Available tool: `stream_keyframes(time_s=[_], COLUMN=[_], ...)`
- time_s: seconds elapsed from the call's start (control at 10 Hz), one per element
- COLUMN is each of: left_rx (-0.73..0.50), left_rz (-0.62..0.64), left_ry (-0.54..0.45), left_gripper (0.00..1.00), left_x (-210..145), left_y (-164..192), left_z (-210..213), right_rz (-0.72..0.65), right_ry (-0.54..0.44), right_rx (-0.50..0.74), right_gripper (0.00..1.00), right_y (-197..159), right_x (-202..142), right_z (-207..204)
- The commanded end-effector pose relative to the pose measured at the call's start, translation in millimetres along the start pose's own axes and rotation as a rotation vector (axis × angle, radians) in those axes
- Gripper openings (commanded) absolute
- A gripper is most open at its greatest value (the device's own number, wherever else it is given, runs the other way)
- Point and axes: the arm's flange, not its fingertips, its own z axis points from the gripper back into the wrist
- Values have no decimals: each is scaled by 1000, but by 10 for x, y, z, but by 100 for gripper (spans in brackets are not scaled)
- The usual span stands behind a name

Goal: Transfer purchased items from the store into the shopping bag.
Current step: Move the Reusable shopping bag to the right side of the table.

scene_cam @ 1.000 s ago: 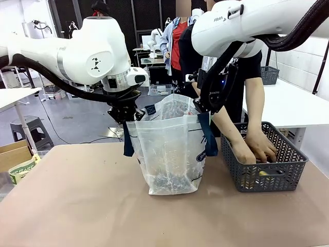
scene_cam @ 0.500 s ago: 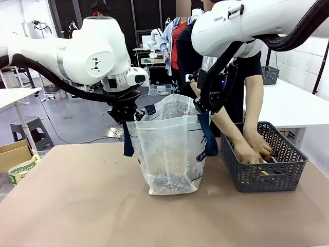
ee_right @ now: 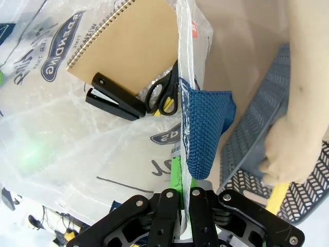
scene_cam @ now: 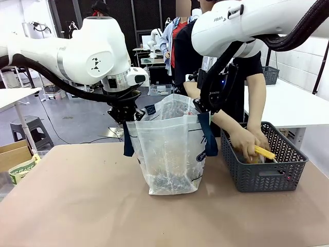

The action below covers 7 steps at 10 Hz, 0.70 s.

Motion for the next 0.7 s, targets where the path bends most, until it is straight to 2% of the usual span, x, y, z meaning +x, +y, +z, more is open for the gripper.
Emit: stream_keyframes(time_s=[0.0, 0.6], left_rx=[1, 1], left_rz=[4, 4], left_ry=[0, 0], left_gripper=[0, 0], left_x=[-12, -12], left_y=[5, 5], left_z=[1, 1], right_rz=[0, 0], right_ry=[1, 1], right_rx=[0, 0], right_gripper=[0, 0], right_y=[-2, -2], right_x=[-2, -2], right_z=[-5, -5])
